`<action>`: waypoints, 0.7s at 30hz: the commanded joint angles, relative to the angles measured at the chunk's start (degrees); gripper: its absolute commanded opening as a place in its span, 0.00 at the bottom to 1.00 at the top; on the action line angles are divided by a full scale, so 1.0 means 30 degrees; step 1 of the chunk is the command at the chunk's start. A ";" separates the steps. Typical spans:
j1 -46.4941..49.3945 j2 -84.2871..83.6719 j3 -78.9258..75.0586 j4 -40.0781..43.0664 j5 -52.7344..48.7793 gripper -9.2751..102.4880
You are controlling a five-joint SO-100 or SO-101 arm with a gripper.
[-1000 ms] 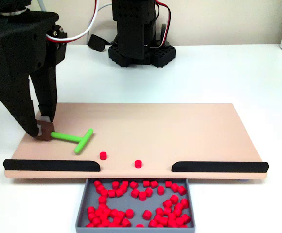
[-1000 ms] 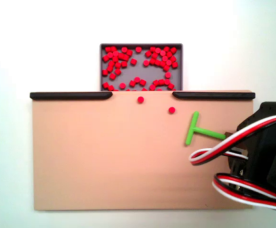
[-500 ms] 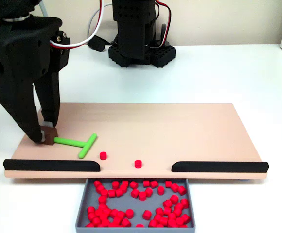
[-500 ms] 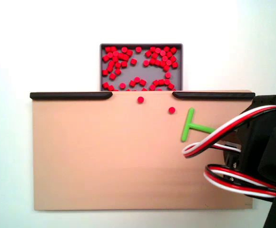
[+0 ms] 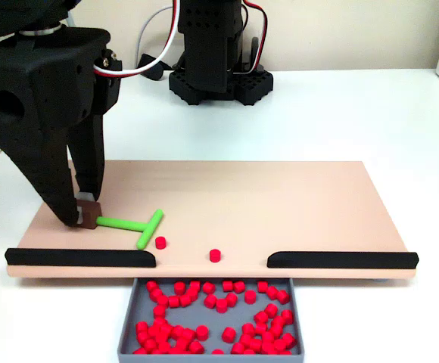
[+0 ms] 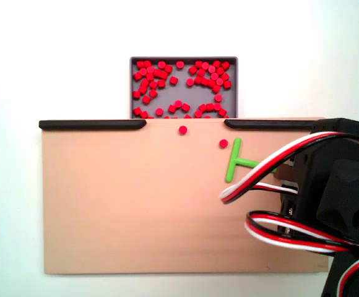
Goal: Push granules from right to the grey container
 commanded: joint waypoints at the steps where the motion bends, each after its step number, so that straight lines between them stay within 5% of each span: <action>1: -0.0146 0.0352 -0.0498 0.0029 0.0439 0.08; 21: -0.0762 0.0381 -0.0615 0.0029 0.1875 0.08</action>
